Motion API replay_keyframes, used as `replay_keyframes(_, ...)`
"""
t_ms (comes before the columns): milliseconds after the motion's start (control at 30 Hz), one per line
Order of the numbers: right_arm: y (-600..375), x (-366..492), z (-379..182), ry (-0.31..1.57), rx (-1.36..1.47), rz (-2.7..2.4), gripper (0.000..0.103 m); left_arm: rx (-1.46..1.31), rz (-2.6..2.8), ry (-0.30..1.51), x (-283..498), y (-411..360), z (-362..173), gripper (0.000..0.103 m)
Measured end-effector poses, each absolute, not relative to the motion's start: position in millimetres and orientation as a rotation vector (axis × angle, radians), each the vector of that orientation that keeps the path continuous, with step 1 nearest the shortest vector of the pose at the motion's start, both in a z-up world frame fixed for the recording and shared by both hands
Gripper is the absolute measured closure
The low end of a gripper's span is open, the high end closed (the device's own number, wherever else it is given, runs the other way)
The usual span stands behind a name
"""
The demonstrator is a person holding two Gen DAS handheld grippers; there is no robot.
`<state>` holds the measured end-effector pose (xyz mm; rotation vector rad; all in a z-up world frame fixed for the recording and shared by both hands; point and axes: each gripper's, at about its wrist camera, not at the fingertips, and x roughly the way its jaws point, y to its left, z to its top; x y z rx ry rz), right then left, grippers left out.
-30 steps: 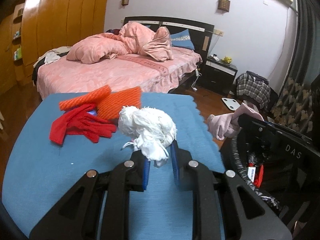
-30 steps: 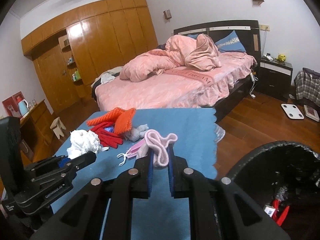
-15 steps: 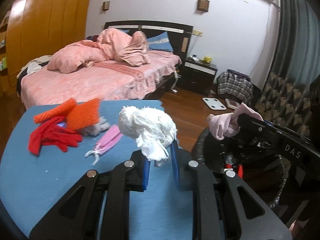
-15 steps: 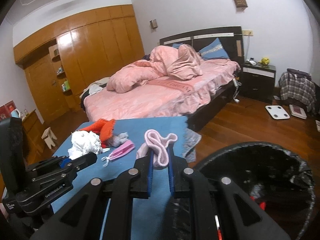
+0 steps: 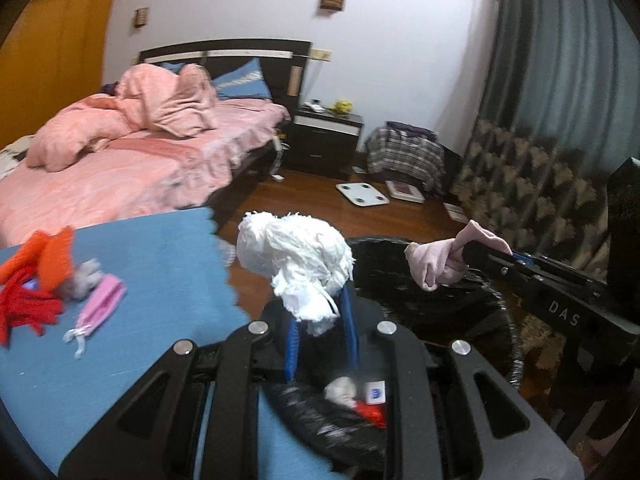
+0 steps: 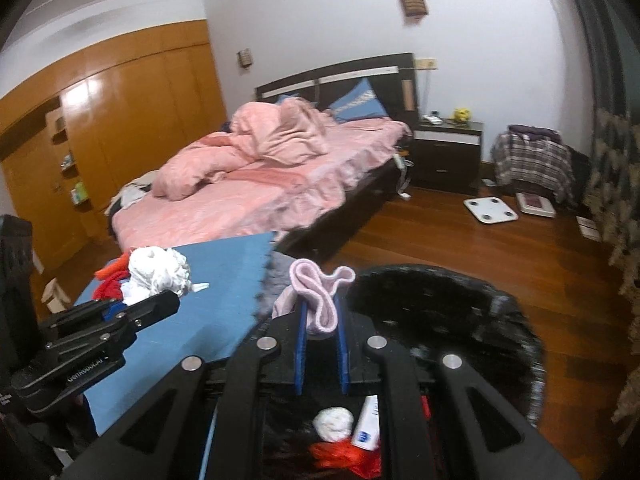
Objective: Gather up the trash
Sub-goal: 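Carry the tissue and pink sock over the black bin and open both tools, then move both open tools back from the bin to the mat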
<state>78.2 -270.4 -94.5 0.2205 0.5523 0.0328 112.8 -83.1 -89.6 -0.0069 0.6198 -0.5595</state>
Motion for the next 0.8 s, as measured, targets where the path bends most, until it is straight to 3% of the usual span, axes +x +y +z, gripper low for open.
replay_keyframes(400,-321,69,-116,0.59,0.254,-0.086,0.09,0.014,-0.701,0.683,123,-148,-114,0.082)
replay_keyframes(500,-327,69,-122,0.607,0.264,-0.108,0.085,-0.001,-0.715,0.701,126,-146,-117,0.054)
replay_keyframes(533,-329,69,-124,0.612,0.269,-0.119,0.08,-0.005,-0.714,0.699,126,-144,-117,0.045)
replay_keyframes(567,-331,68,-125,0.615,0.274,-0.13,0.064,-0.006,-0.71,0.696,125,-141,-117,0.042)
replay_keyframes(600,-333,68,-125,0.613,0.276,-0.136,0.056,-0.006,-0.707,0.695,124,-139,-118,0.041)
replay_keyframes(667,-333,67,-125,0.609,0.273,-0.144,0.054,-0.01,-0.693,0.693,123,-131,-117,0.034)
replay_keyframes(800,-326,66,-122,0.59,0.257,-0.163,0.015,-0.01,-0.634,0.655,118,-107,-113,0.02)
